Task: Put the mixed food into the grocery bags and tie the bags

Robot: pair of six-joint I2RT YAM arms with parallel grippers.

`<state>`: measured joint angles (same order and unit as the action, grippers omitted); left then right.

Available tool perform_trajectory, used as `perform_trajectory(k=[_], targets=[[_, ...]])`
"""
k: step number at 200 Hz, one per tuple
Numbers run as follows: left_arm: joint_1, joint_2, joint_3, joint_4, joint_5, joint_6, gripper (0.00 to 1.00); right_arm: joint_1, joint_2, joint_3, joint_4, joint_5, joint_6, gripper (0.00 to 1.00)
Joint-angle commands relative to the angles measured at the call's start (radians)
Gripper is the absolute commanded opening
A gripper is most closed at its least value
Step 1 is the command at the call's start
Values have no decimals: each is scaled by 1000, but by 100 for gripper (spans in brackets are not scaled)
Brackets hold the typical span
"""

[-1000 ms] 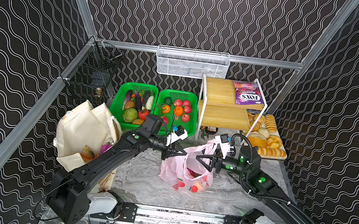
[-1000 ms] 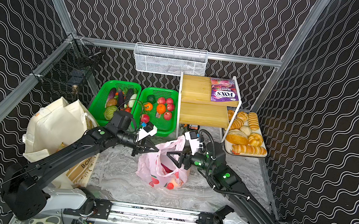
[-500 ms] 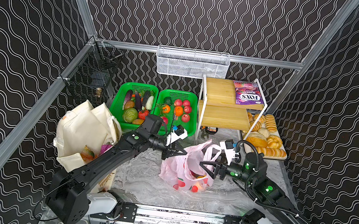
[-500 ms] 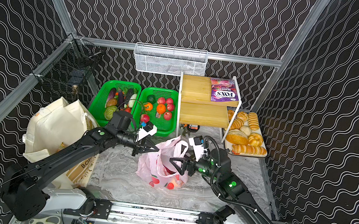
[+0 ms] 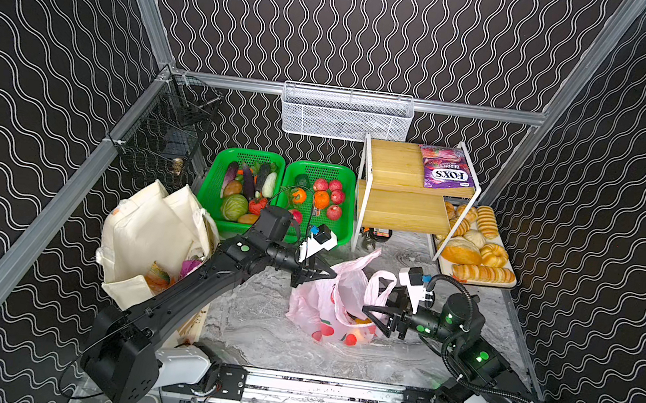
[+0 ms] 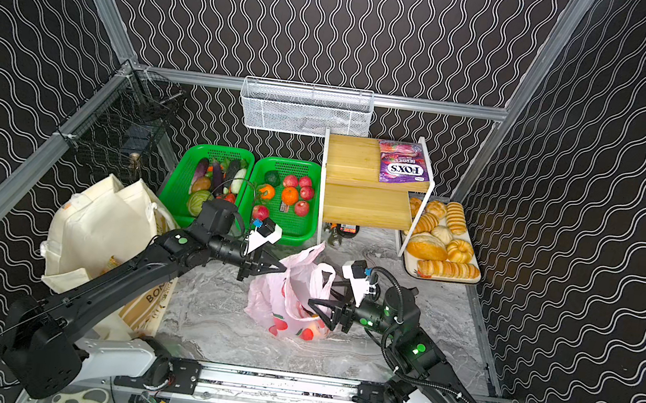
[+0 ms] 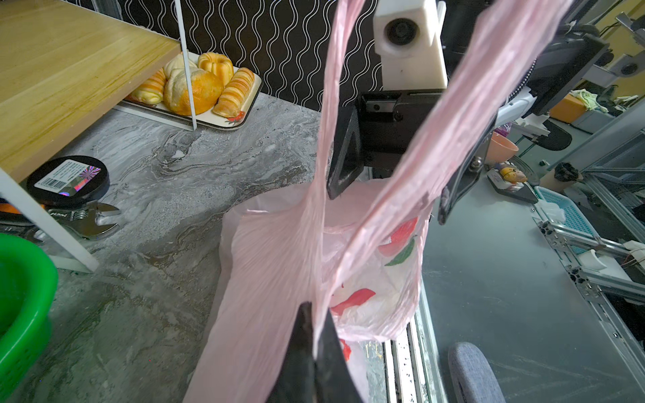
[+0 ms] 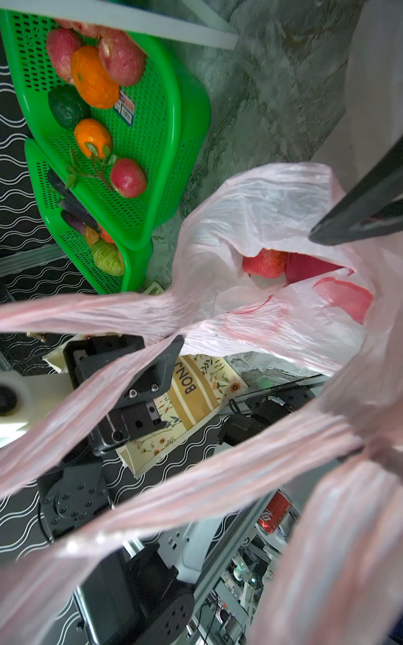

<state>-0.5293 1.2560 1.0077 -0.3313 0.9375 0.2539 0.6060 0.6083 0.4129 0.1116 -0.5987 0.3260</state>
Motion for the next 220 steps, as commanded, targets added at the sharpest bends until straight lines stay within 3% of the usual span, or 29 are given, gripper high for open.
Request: perform_trajectory(k=[1, 28, 82, 100, 131, 164, 220], targets=[[2, -7, -1, 21, 12, -15, 0, -1, -2, -5, 39, -17, 11, 70], [1, -9, -2, 25, 16, -20, 0, 0, 10, -6, 57, 30, 46, 41], [1, -28, -10, 27, 58, 7, 0, -4, 125, 84, 68, 198, 121, 13], [-9, -37, -12, 11, 66, 37, 0, -5, 199, 121, 71, 168, 115, 12], [-60, 20, 61, -145, 37, 139, 0, -4, 320, 175, 102, 14, 96, 14], [-104, 108, 145, -260, 14, 173, 0, -4, 354, 180, 138, -76, 67, 17], [-108, 172, 218, -309, 34, 195, 0, -5, 315, 174, 11, -29, -10, 29]])
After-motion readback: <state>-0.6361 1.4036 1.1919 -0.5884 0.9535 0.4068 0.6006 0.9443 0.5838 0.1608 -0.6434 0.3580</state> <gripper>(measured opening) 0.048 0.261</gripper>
